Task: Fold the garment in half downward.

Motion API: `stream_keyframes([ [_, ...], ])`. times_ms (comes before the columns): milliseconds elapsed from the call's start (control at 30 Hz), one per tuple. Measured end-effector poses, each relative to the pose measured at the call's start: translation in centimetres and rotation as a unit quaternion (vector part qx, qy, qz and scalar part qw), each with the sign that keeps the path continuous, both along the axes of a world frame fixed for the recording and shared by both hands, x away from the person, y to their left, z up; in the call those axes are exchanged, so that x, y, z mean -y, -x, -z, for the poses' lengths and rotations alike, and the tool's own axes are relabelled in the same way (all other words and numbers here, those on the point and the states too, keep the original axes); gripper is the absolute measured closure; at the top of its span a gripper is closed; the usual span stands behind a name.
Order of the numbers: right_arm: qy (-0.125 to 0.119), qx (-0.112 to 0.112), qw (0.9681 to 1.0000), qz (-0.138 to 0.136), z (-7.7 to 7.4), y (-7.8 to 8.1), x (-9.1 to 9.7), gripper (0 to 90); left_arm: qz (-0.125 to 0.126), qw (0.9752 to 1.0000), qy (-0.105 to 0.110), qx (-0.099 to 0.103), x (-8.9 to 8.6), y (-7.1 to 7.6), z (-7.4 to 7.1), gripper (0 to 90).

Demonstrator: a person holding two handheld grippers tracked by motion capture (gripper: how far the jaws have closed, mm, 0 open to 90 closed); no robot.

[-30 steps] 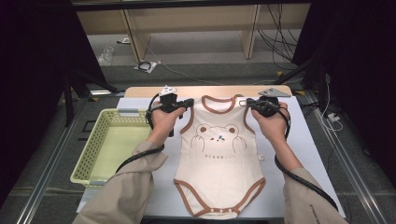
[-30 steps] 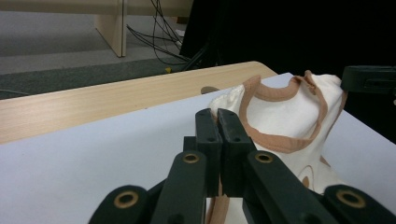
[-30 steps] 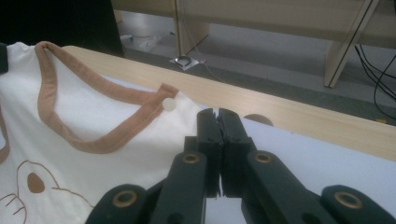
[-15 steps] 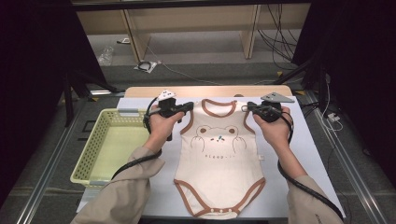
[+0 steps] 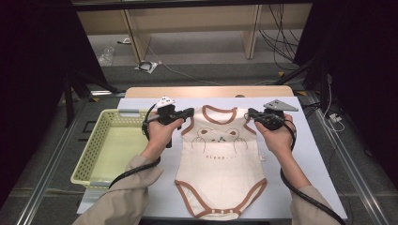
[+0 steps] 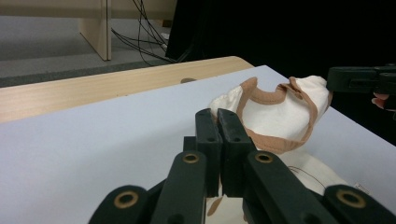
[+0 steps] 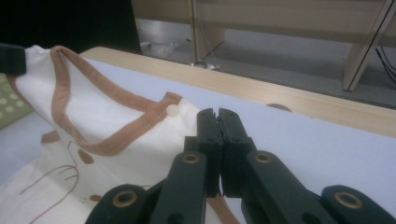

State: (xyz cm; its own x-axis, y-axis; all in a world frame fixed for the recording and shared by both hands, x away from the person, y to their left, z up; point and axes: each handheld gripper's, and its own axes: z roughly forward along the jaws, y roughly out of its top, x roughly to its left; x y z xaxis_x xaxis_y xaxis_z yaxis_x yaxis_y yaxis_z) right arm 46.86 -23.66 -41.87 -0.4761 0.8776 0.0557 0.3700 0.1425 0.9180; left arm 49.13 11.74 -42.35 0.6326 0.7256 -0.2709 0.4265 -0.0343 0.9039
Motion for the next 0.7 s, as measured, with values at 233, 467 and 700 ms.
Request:
stream_keyframes([
  [233, 0.0, 0.002, 1.0, -0.002, 0.3, 0.8, 0.1, 89.2, 0.003, 0.9999, -0.01, 0.004, -0.2, 0.7, 0.3, 87.9],
  [467, 0.0, 0.0, 1.0, -0.006, 0.6, 1.4, 0.1, 89.2, 0.008, 0.9998, -0.016, 0.01, -0.3, 1.5, 0.7, 87.9],
  [700, 0.008, -0.006, 0.9999, -0.01, 0.9, 1.9, 0.2, 89.2, 0.012, 0.9995, -0.024, 0.016, -0.4, 2.2, 1.0, 87.9],
])
